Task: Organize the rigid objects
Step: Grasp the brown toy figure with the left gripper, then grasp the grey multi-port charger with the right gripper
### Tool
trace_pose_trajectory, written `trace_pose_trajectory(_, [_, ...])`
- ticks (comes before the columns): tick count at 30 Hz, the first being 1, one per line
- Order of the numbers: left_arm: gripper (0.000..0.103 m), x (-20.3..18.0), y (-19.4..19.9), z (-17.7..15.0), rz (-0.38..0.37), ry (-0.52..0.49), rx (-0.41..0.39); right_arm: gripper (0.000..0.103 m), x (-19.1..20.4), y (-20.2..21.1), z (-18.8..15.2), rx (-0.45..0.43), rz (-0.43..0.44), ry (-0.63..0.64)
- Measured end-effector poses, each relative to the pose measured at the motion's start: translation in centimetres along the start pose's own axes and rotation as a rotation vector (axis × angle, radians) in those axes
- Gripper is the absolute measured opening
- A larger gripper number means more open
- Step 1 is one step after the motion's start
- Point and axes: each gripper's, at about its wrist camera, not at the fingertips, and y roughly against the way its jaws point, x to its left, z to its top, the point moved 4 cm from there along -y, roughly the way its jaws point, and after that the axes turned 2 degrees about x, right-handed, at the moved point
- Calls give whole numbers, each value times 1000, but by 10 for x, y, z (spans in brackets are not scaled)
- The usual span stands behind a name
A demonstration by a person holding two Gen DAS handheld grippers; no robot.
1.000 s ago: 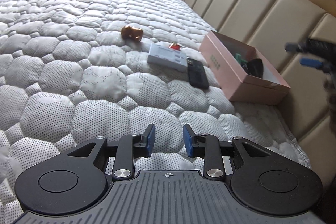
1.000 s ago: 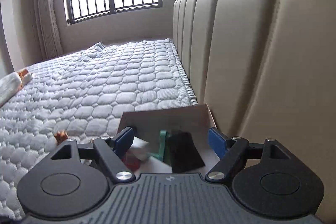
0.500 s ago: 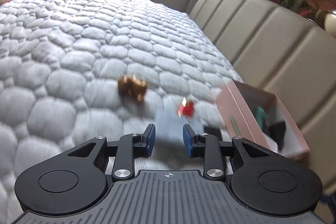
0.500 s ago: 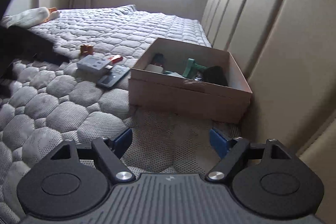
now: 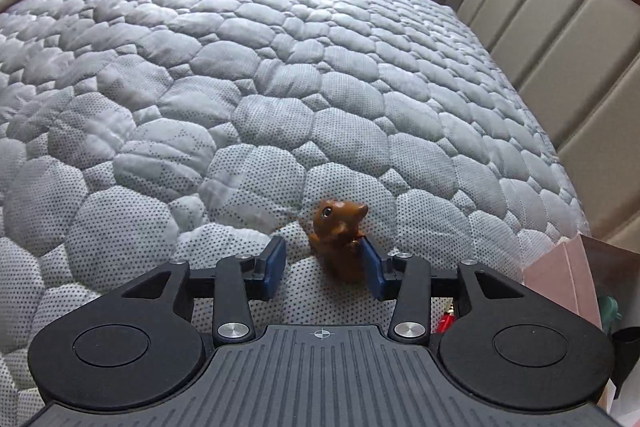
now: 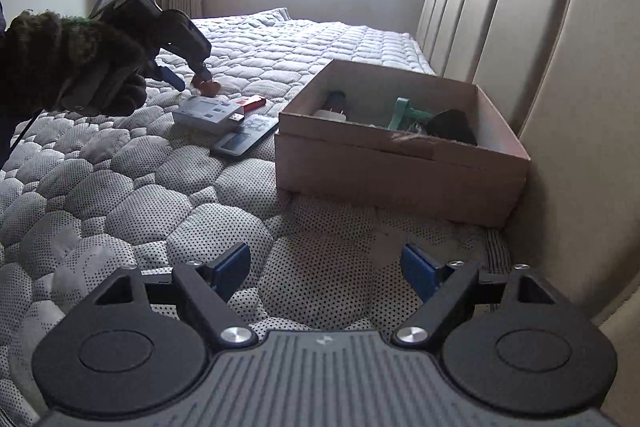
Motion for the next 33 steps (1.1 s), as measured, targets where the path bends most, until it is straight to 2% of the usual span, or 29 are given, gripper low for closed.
trace_pose_trajectory(2, [43, -8, -4, 2, -5, -10, -2, 83, -3, -5, -2, 12, 2, -11])
trace_pose_trajectory(8, [44, -35, -11, 4, -8, -76, -18, 83, -6, -11, -9, 31, 14, -30])
trace_pose_trajectory(14, [44, -45, -21, -6, 56, -172, 3, 83, -5, -12, -11, 28, 24, -24])
trace_pose_trajectory(17, [46, -43, -22, -10, 57, -191, -2, 83, -4, -12, -11, 26, 25, -16])
trace_pose_trajectory(20, [41, -41, -19, -10, 41, -198, -9, 83, -5, -13, -11, 29, 24, -18])
trace_pose_trajectory(21, [37, -40, -18, -10, 34, -204, -10, 83, -5, -13, -11, 30, 24, -20])
trace_pose_trajectory(25, [37, -30, -4, -12, -28, -175, -17, 83, -5, -12, -11, 27, 15, -17])
trace_pose_trajectory(30, [36, -5, 41, -25, -88, -195, -68, 83, 6, -8, 1, 10, 2, 22])
trace_pose_trajectory(33, [35, 19, 78, -44, -164, -163, -85, 83, 21, -7, 18, -7, 26, 38])
